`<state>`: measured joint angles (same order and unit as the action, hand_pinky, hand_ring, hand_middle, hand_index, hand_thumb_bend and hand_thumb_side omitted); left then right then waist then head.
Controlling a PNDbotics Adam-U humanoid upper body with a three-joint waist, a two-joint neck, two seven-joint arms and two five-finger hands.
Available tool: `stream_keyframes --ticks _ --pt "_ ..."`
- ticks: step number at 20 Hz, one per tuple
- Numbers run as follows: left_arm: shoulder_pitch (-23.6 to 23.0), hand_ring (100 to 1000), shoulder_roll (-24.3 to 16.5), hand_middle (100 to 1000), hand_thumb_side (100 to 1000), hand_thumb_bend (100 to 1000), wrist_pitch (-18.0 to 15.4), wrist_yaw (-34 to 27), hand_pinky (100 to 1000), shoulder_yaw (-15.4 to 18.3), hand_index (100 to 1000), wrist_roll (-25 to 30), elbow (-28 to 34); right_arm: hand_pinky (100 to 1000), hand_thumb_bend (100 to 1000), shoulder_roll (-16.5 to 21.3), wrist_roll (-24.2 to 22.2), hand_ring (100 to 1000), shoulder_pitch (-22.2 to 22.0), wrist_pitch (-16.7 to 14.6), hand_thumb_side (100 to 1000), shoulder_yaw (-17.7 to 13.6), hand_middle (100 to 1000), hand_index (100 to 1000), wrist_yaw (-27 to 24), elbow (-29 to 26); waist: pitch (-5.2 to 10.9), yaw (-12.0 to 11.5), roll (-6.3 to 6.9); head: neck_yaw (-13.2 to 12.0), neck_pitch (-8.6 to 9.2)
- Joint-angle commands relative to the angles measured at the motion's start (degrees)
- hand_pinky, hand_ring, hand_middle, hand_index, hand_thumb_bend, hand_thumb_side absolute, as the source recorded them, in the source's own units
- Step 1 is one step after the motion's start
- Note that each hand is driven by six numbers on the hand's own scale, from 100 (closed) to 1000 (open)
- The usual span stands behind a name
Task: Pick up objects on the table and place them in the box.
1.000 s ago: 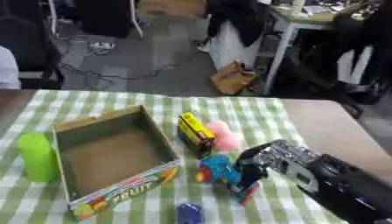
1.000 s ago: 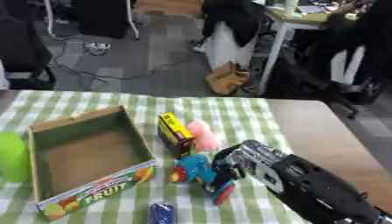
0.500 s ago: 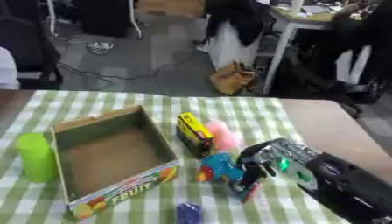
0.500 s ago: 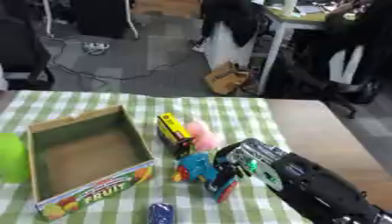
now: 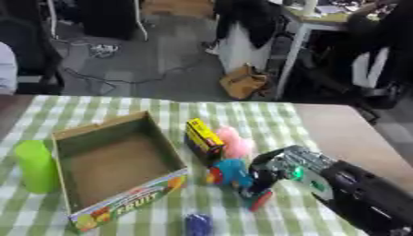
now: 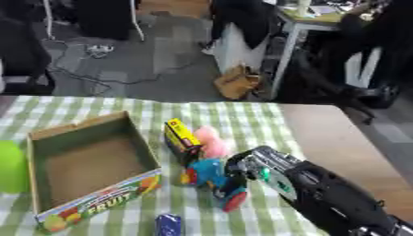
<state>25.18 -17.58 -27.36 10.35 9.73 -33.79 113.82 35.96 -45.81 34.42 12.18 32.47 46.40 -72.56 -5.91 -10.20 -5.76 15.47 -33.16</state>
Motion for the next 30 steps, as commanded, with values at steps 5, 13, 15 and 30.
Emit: stream_keyframes --ticks 5,13,15,30 --pt "0.9 908 -0.4 898 1000 181 -0.1 0.2 899 0.4 907 -0.3 0.8 100 100 2.2 -0.3 100 1.1 -0.3 973 -0.9 100 288 -3.8 -1.5 1.32 0.3 0.53 0.5 0.08" --pt "0.9 907 -0.4 898 1000 182 0.1 0.3 901 0.4 907 -0.4 0.8 100 100 4.1 -1.2 100 1.1 1.2 962 -1.3 100 270 -8.8 -5.9 1.44 0.5 0.61 0.7 0.25" --pt "0.9 907 -0.4 898 1000 182 0.1 0.3 902 0.4 907 -0.4 0.8 100 100 4.8 -1.0 100 0.7 2.3 1000 -1.7 100 269 -10.9 -7.9 1.43 0.6 0.66 0.7 0.35" --pt "0.7 907 -0.3 899 1000 182 0.2 0.2 903 0.4 908 -0.2 0.8 100 100 7.2 -4.4 100 -0.2 16.2 861 -5.6 100 271 -30.7 -20.8 1.60 1.2 1.39 0.3 0.87"
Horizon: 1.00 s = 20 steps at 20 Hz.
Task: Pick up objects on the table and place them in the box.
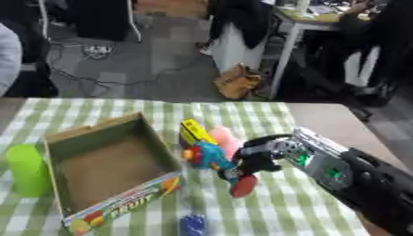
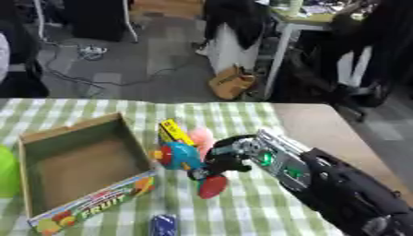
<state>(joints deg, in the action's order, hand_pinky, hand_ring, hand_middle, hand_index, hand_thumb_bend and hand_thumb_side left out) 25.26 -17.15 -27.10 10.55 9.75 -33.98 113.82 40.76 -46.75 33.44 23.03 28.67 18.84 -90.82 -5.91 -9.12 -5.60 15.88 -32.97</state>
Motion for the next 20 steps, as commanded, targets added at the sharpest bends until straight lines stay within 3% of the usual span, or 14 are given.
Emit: stream_keyframes --ticks 1,12,16,20 --pt "0.7 907 -0.7 899 1000 182 0.0 0.0 903 0.4 908 0.0 0.8 100 100 2.5 -3.6 100 0.8 6.2 860 -2.1 100 271 -4.1 -3.2 1.61 0.2 1.24 -0.1 0.70" --pt "0.8 908 -0.5 898 1000 183 -0.1 -0.2 903 0.2 908 0.2 0.8 100 100 1.8 -2.7 100 5.4 10.5 875 -3.3 100 271 -8.3 -8.1 2.02 -0.1 1.34 -0.8 1.63" --pt "0.9 908 -0.3 898 1000 182 -0.1 -0.3 903 0.1 908 0.3 0.8 100 100 -0.1 -0.4 100 9.1 9.4 908 -3.0 100 271 -5.8 -7.4 2.02 -0.6 1.43 -1.3 2.13" --pt "1.1 908 0.0 898 1000 182 -0.1 -0.6 903 -0.2 907 0.6 0.8 100 100 -3.6 3.1 100 13.7 5.8 936 -2.6 100 270 -1.3 -4.8 1.88 -1.3 1.40 -1.6 2.79"
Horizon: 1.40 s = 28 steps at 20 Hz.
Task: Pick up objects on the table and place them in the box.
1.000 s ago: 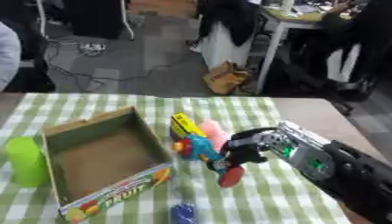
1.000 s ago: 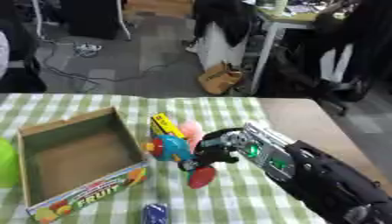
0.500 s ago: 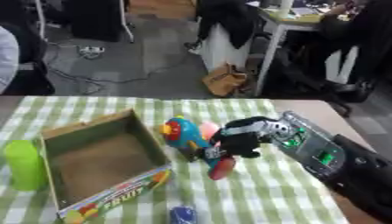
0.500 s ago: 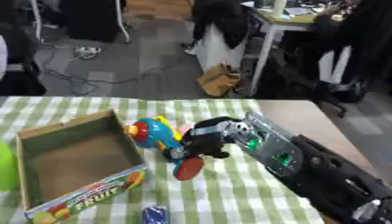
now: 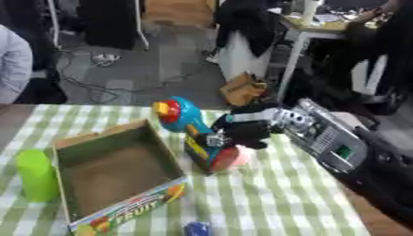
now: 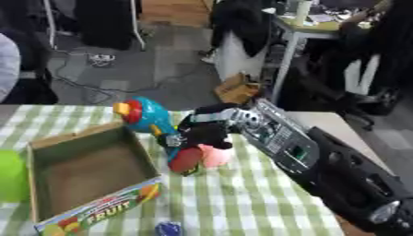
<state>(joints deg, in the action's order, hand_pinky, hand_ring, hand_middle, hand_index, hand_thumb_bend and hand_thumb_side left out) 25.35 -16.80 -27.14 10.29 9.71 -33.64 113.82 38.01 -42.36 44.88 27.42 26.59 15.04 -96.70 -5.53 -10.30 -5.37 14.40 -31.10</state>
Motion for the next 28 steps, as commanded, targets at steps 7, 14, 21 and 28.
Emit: stream_keyframes --ticks 7,14,21,28 --pt "1.4 908 0.2 898 1000 181 -0.2 -0.7 903 -0.3 908 0.5 0.8 100 100 -7.6 5.2 100 8.0 -5.2 975 -0.8 100 268 11.3 10.7 1.13 -1.5 1.25 1.7 2.64" --pt "1.6 907 0.7 898 1000 181 -0.3 -1.0 903 -0.5 908 0.8 0.8 100 100 -13.4 9.4 100 11.4 -9.4 981 -1.9 100 266 16.9 20.9 0.76 -2.4 1.41 3.9 3.28" --pt "2.9 907 1.4 898 1000 182 -0.7 -1.4 903 -0.8 908 1.1 0.8 100 100 -18.0 18.8 100 13.3 -16.6 1000 -2.5 100 265 28.3 30.4 -0.36 -4.5 1.64 6.4 3.90" --pt "3.7 907 1.8 899 1000 183 -1.1 -1.6 903 -0.9 908 1.2 0.8 100 100 -21.0 34.2 100 13.1 -26.8 1000 -4.0 100 264 42.9 38.2 -1.23 -5.8 1.44 8.0 4.30"
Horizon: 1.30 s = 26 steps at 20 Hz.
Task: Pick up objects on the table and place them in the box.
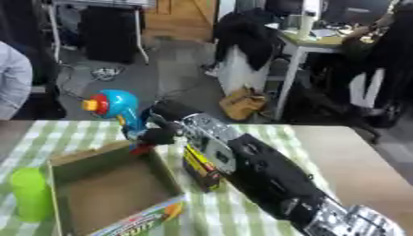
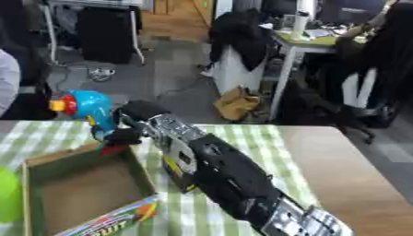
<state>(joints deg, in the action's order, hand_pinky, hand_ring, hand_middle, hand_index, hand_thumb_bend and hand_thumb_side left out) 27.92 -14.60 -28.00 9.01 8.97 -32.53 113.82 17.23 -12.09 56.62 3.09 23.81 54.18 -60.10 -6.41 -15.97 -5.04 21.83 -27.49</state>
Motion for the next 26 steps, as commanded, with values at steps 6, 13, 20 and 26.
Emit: stream_keyframes --ticks 6,13,20,26 --pt "1.4 907 -0.1 899 1000 183 -0.4 -0.3 903 -0.1 908 0.1 0.8 100 100 -2.5 10.7 100 0.6 -7.0 1000 -1.3 100 264 12.0 4.6 -0.47 -0.6 1.02 1.3 0.94" --pt "1.3 907 -0.6 899 1000 185 -0.3 -0.2 902 -0.1 908 0.1 0.8 100 100 -2.5 13.9 100 -0.7 -12.7 1000 0.8 100 266 20.6 4.6 0.31 0.1 0.71 0.3 -0.15" --pt "1.5 907 -0.7 899 1000 186 -0.3 -0.3 902 -0.2 909 0.3 0.8 100 100 -2.4 9.8 100 -0.7 -16.9 1000 2.3 100 322 21.5 3.1 0.56 0.3 0.75 0.1 -0.91" --pt "1.7 908 -0.7 899 1000 188 -0.4 -0.4 902 -0.2 909 0.4 0.8 351 100 -2.3 9.6 416 -0.4 -19.3 1000 2.1 420 600 22.4 3.0 0.59 0.2 0.78 0.2 -0.90"
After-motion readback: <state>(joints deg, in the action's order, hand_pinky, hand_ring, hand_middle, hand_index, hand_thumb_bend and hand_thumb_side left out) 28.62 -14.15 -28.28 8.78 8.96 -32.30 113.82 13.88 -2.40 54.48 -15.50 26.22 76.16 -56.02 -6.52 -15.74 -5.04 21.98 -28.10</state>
